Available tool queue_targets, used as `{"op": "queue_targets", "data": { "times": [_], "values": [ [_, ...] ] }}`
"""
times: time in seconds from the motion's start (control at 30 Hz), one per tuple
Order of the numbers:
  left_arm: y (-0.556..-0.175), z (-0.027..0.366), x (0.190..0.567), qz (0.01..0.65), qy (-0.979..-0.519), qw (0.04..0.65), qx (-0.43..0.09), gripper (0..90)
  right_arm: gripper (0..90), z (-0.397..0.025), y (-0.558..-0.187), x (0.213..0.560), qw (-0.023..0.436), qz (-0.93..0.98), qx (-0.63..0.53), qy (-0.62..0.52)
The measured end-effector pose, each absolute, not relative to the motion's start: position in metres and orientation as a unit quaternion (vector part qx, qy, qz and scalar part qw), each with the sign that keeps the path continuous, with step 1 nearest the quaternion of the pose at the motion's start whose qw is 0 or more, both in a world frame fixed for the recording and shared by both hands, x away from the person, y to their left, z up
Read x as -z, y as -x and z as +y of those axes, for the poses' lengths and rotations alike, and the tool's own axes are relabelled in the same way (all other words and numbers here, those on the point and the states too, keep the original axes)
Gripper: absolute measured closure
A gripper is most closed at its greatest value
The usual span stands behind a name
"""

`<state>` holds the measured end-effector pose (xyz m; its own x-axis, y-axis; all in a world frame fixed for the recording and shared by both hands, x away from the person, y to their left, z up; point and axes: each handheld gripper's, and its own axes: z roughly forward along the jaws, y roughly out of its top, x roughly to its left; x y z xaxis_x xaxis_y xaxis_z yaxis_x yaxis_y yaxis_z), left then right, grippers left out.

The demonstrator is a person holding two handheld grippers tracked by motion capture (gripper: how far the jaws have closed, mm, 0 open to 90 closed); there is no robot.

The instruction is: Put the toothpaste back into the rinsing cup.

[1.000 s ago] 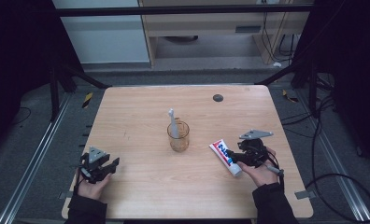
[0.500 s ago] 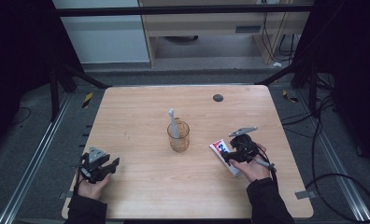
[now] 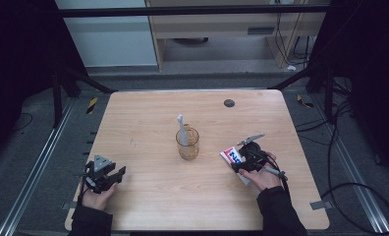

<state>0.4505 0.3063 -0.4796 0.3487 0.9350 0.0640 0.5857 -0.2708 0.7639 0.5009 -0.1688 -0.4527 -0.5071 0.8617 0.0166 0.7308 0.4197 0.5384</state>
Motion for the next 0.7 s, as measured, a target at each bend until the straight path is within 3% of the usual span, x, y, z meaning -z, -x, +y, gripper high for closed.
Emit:
{"op": "queue_targets", "data": {
  "times": [0.7],
  "values": [
    [-0.451,0.306,0.480,0.506,-0.753,0.328,-0.264,54.1,40.4,-0.168,-0.510,0.474,0.101,0.842,-0.213,-0.485]
  ]
}}
